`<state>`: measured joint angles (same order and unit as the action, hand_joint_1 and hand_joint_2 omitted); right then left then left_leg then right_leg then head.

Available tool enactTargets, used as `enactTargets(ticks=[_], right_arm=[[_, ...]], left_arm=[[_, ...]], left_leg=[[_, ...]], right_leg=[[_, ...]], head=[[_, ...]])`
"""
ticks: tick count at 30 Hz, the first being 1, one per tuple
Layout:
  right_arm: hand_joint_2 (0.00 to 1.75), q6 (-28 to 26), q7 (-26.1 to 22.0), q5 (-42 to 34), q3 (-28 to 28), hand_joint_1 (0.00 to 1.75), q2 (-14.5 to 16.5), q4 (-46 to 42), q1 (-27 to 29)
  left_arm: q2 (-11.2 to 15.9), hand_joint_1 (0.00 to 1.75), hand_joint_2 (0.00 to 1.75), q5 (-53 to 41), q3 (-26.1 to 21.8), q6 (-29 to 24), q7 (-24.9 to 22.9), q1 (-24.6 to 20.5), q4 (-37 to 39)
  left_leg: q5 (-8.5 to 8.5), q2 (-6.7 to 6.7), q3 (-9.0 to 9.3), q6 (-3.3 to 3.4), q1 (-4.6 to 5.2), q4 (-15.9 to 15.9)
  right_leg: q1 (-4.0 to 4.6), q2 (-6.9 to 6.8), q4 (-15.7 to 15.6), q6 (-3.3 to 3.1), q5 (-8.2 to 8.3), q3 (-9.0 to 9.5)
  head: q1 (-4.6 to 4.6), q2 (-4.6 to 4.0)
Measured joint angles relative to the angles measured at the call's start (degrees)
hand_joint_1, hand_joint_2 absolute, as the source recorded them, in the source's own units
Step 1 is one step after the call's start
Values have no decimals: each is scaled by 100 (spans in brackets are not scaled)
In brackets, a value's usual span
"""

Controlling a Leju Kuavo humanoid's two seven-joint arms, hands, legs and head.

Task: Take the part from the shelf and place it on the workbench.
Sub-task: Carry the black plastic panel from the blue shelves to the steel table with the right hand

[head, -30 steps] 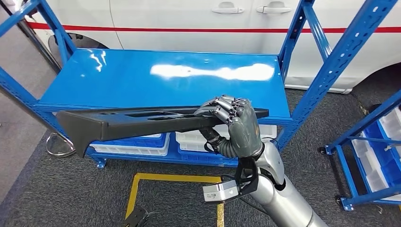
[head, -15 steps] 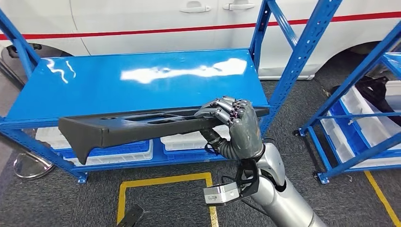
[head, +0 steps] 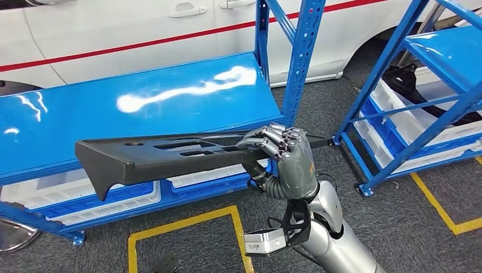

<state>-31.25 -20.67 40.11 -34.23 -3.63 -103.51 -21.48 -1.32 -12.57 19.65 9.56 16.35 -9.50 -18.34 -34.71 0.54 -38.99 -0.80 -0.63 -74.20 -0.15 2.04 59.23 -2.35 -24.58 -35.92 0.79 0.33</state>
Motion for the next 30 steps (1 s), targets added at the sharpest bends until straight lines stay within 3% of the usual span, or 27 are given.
enactTargets(ticks=[1, 2, 4, 6, 8, 9, 10, 11, 12, 13, 15, 16, 18, 19, 21, 22, 24, 25, 27, 28, 30], right_arm=[[175, -5, 4, 5, 0, 175, 0, 0, 19], [175, -8, 4, 8, 0, 175, 0, -1, 30], [175, -15, 4, 13, 0, 175, 0, -12, 39], [175, -29, 11, 28, 0, 175, -1, -32, 47], [175, -45, 31, 43, 0, 175, -7, -56, 74], [175, -51, 40, 49, 0, 175, -14, -74, 94], [175, -55, 46, 55, 0, 175, -22, -96, 107], [175, -58, 48, 59, 0, 175, -28, -117, 115], [175, -60, 48, 62, 0, 175, -34, -132, 122], [175, -60, 48, 63, 0, 175, -38, -142, 128], [175, -60, 51, 63, 0, 175, -50, -144, 154], [175, -60, 52, 63, 0, 175, -56, -144, 164], [175, -60, 54, 63, 0, 175, -64, -148, 172], [175, -60, 55, 63, 0, 175, -65, -152, 171], [175, -58, 57, 64, 0, 175, -66, -170, 168], [175, -58, 60, 66, 0, 175, -67, -177, 167], [175, -58, 65, 77, 0, 175, -69, -191, 171], [175, -62, 67, 86, 0, 175, -72, -205, 180], [175, -76, 70, 102, 0, 175, -75, -235, 204], [175, -88, 72, 103, 0, 175, -77, -249, 227], [175, -123, 60, 87, 0, 175, -77, -262, 299]], left_arm=[[1, 0, 175, 0, 9, 26, 8, -2, 1], [2, 0, 175, 0, 15, 38, 15, -5, 1], [9, 0, 175, 0, 22, 49, 32, -13, 1], [15, 0, 175, 1, 27, 51, 55, -29, 2], [11, 0, 175, -3, 33, 72, 66, -55, 1], [8, 0, 175, -5, 37, 90, 66, -70, 1], [3, 0, 175, -7, 39, 105, 65, -84, 1], [0, 0, 175, -6, 40, 115, 65, -94, 1], [-2, 0, 175, -5, 41, 120, 64, -96, 1], [-3, 0, 175, -5, 42, 121, 64, -92, 1], [-3, 0, 175, -6, 43, 125, 63, -80, 1], [-5, 0, 175, -7, 44, 126, 63, -79, 1], [-11, 0, 175, -7, 48, 127, 63, -86, 1], [-12, 0, 175, -7, 50, 127, 63, -91, 1], [-12, 0, 175, -7, 55, 126, 63, -96, 1], [-10, 0, 175, -7, 58, 120, 63, -96, 1], [-11, 0, 175, -7, 65, 96, 63, -97, 1], [-11, 0, 175, -5, 68, 78, 63, -96, 1], [-13, 0, 175, 7, 70, 7, 48, -69, 1], [-16, 0, 175, 20, 70, -46, 29, -34, 1], [-37, 0, 175, 41, 70, -192, -39, 74, 1]], left_leg=[[110, -10, 23, 14, 0, 67], [307, -47, 141, 36, 1, 337], [689, -290, 471, 99, -4, 1102], [796, -493, 652, 135, 1, 1522], [794, -440, 687, 157, 17, 1595], [825, -371, 702, 181, 10, 1637], [859, -296, 721, 213, 2, 1689], [890, -217, 738, 246, -6, 1740], [909, -134, 746, 269, -9, 1769], [911, -58, 744, 285, -2, 1776], [904, 108, 732, 286, 2, 1768], [896, 187, 729, 278, 1, 1762], [867, 333, 736, 241, -1, 1740], [844, 397, 741, 213, 7, 1720], [790, 505, 746, 145, 38, 1668], [770, 560, 752, 112, 51, 1655], [732, 640, 773, 49, 40, 1644], [672, 576, 766, 19, 18, 1595], [402, 298, 615, -16, -18, 1214], [206, 152, 453, -18, -25, 843], [-70, 27, 86, -10, -22, 97]], right_leg=[[3, 77, 9, -1, 1, -1], [4, 155, 19, -1, 2, 1], [3, 299, 46, 12, 5, -8], [-19, 426, 64, 61, 29, -57], [-50, 552, 43, 142, 74, -103], [-50, 513, 50, 171, 74, -117], [-39, 390, 118, 196, 19, -155], [-27, 224, 288, 215, -100, -237], [-23, 29, 583, 227, -280, -370], [-29, -83, 943, 247, -474, -542], [-64, -150, 1517, 290, -684, -809], [-84, -169, 1543, 309, -641, -812], [-112, -298, 985, 330, -325, -486], [-95, -453, 601, 323, -203, -272], [-61, -662, 125, 269, -93, -24], [-38, -674, 79, 236, -113, -14], [-39, -523, 68, 169, -90, -26], [-42, -456, 59, 137, -81, -25], [-56, -333, 44, 78, -63, -20], [-51, -262, 44, 62, -61, -21], [-31, -96, 49, 45, -61, -20]], head=[[0, 0], [0, 0], [-2, 0], [-3, 0], [-2, 0], [-3, 0], [-4, 0], [-5, 0], [-4, 0], [-5, 0], [-5, 0], [-6, 0], [-7, 0], [-5, 0], [-3, 0], [-2, 0], [-2, 0], [-3, 0], [-1, 0], [-1, 0], [-2, 0]])
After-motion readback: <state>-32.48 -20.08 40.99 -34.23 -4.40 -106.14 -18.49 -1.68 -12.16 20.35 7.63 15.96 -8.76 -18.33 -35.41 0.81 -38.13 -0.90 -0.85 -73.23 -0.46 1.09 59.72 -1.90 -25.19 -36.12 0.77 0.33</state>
